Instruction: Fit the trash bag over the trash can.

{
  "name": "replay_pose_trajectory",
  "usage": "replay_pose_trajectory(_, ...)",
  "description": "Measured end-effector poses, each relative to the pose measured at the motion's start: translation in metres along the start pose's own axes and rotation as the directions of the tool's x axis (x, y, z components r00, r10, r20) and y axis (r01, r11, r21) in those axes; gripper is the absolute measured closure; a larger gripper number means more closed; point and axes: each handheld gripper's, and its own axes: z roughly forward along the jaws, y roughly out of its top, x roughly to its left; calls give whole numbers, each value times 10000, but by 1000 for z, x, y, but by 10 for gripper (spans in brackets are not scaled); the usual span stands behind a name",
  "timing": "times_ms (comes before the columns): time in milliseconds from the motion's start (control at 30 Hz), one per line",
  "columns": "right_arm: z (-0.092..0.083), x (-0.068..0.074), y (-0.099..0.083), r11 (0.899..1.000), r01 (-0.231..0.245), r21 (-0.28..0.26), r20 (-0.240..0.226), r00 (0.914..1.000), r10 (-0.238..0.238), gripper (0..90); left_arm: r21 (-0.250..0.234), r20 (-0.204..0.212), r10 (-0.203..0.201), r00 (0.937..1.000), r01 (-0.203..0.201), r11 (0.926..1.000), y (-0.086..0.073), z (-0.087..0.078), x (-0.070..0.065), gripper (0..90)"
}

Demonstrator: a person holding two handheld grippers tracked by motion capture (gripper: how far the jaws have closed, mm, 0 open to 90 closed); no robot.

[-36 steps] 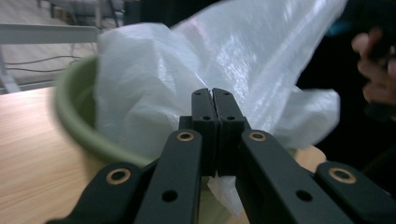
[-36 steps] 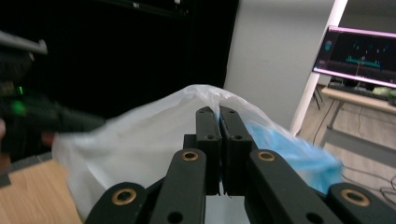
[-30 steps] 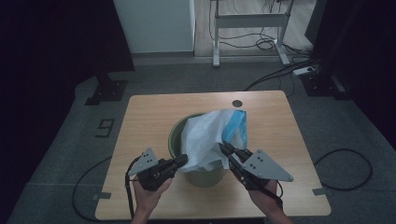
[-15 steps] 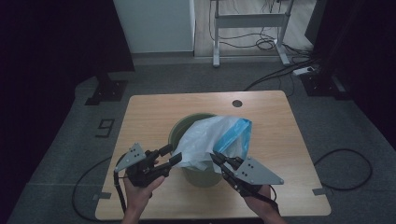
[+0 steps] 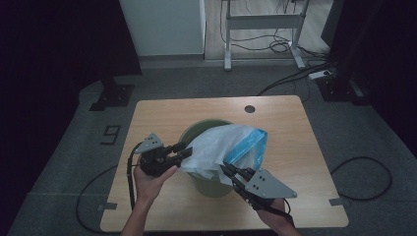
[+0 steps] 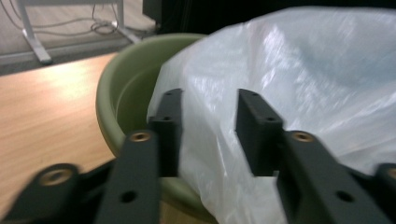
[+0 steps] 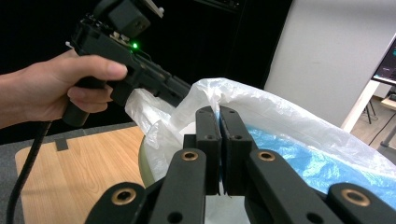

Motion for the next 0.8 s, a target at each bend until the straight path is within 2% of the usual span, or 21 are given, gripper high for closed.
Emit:
replay_pose_trajectory(67, -1, 0, 0, 10000, 23, 4, -15, 10000, -23, 868, 72, 9, 42, 10000, -42, 10000, -2, 1, 0, 759)
replay_pose_trajectory(133, -1, 1, 0, 10000, 36, 3, -48, 10000, -36, 867, -128, 40, 214, 9998, -213, 9997, -5, -1, -1, 868)
replay_pose_trajectory(167, -2, 1, -1, 10000, 58, 9, -78, 10000, -58, 867, -287, 84, 252, 9996, -250, 9993, -6, -2, -2, 894)
replay_pose_trajectory(233, -3, 2, -2, 10000, 54, 20, -140, 9999, -54, 867, -613, 114, 289, 9995, -281, 9977, -9, -6, -2, 896)
replay_pose_trajectory(400, -6, 5, -11, 9998, -121, 141, -298, 9995, 125, 867, -1689, 176, -145, 9997, 172, 9855, -24, -23, 2, 897)
replay_pose_trajectory(500, -8, 8, -18, 9995, -204, 253, -415, 9989, 214, 864, -2007, 93, -228, 9997, 242, 9794, -34, -32, 5, 897)
replay_pose_trajectory(667, -11, 16, -26, 9987, -224, 459, -711, 9971, 256, 833, -2399, 228, -347, 9991, 392, 9700, -46, -44, 6, 897)
replay_pose_trajectory(733, -12, 17, -29, 9980, -286, 556, -853, 9958, 333, 799, -2476, 294, -390, 9988, 451, 9678, -50, -47, 7, 896)
replay_pose_trajectory(800, -14, 16, -32, 9972, -417, 626, -984, 9940, 478, 727, -2479, 310, -444, 9985, 507, 9674, -54, -49, 8, 896)
